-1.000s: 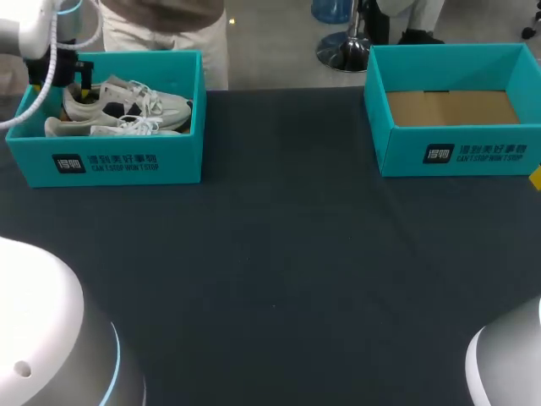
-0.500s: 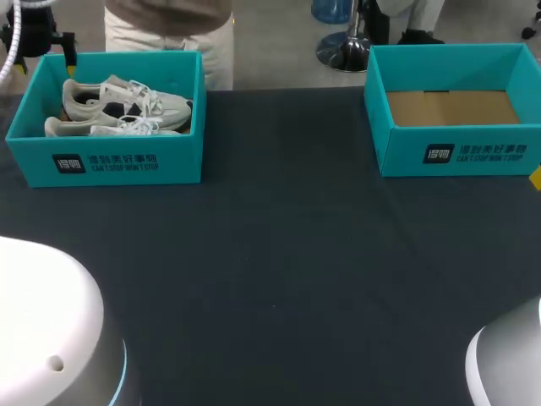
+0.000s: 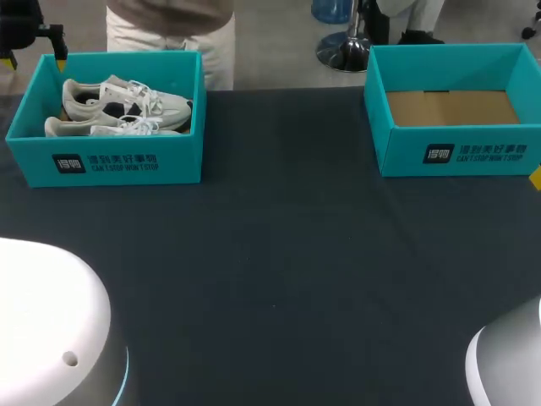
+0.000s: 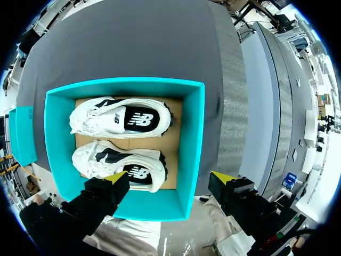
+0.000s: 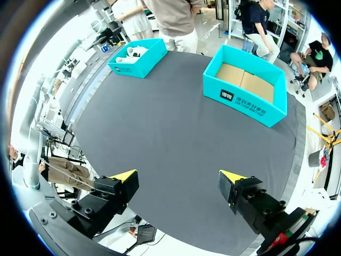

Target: Take the shoe out of the shoebox, open the shoe tongue, remove and reinsert the insole, then place the shoe into the shoebox

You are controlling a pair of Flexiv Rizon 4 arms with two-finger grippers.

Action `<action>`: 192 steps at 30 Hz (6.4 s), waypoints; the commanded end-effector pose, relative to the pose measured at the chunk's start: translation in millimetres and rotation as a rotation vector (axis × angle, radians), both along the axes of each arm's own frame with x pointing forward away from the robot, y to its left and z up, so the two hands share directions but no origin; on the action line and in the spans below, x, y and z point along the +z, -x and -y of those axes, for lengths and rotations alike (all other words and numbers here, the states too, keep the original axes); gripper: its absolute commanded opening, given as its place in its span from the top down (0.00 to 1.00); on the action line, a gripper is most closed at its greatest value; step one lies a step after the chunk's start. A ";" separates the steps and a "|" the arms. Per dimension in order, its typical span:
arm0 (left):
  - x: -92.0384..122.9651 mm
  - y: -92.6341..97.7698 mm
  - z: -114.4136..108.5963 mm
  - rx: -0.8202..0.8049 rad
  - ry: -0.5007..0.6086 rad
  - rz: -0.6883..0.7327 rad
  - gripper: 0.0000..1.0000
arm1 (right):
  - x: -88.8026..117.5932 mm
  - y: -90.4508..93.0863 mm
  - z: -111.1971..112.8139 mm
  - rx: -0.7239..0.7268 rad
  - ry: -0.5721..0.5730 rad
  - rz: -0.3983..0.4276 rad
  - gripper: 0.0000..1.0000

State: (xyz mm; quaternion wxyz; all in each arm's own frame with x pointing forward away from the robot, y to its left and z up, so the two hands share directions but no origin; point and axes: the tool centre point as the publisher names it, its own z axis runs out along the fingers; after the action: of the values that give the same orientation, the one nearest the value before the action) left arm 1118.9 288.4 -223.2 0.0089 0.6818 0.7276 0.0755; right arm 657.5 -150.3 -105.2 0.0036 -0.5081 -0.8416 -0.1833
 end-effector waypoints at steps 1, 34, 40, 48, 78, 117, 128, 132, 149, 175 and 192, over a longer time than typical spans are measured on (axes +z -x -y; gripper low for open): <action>1.4 2.9 -0.4 0.000 0.007 0.004 0.00 | 0.3 -3.0 -0.1 0.001 0.001 -0.006 0.00; -69.4 61.5 7.2 0.006 0.068 -0.131 0.00 | 0.3 -3.0 -0.1 0.001 0.001 -0.006 0.00; -81.3 66.9 8.8 0.003 0.071 -0.128 0.00 | 0.3 -3.0 -0.1 0.001 0.001 -0.006 0.00; -99.9 66.9 10.0 0.002 0.069 -0.096 0.00 | 0.3 -3.0 -0.1 0.001 0.001 -0.006 0.00; -125.2 57.9 12.9 0.033 0.062 -0.075 0.13 | 0.3 -3.0 -0.1 0.001 0.001 -0.006 0.00; -20.8 60.6 -5.1 0.104 0.049 0.039 1.00 | 0.3 -3.0 -0.1 0.001 0.001 -0.006 0.00; 42.2 69.3 3.5 0.132 0.068 0.052 1.00 | 0.3 -3.0 -0.1 0.001 0.001 -0.006 0.00; 57.1 69.2 4.8 0.151 0.039 0.058 1.00 | 0.3 -3.0 -0.1 0.001 0.001 -0.006 0.00; 83.6 69.1 0.7 0.164 0.045 0.071 1.00 | 0.3 -3.0 -0.1 0.001 0.001 -0.006 0.00; 103.2 75.4 27.7 0.116 0.021 0.091 1.00 | 0.3 -3.0 -0.1 0.001 0.001 -0.006 0.00; 103.1 76.0 31.4 0.115 0.016 0.094 1.00 | 0.3 -3.0 -0.1 0.001 0.001 -0.006 0.00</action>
State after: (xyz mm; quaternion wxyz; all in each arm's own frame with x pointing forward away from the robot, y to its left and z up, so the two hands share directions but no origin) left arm 1043.0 260.3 -122.1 0.0458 0.6341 0.7654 0.0995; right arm 657.5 -150.3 -105.2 0.0036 -0.5081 -0.8416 -0.1833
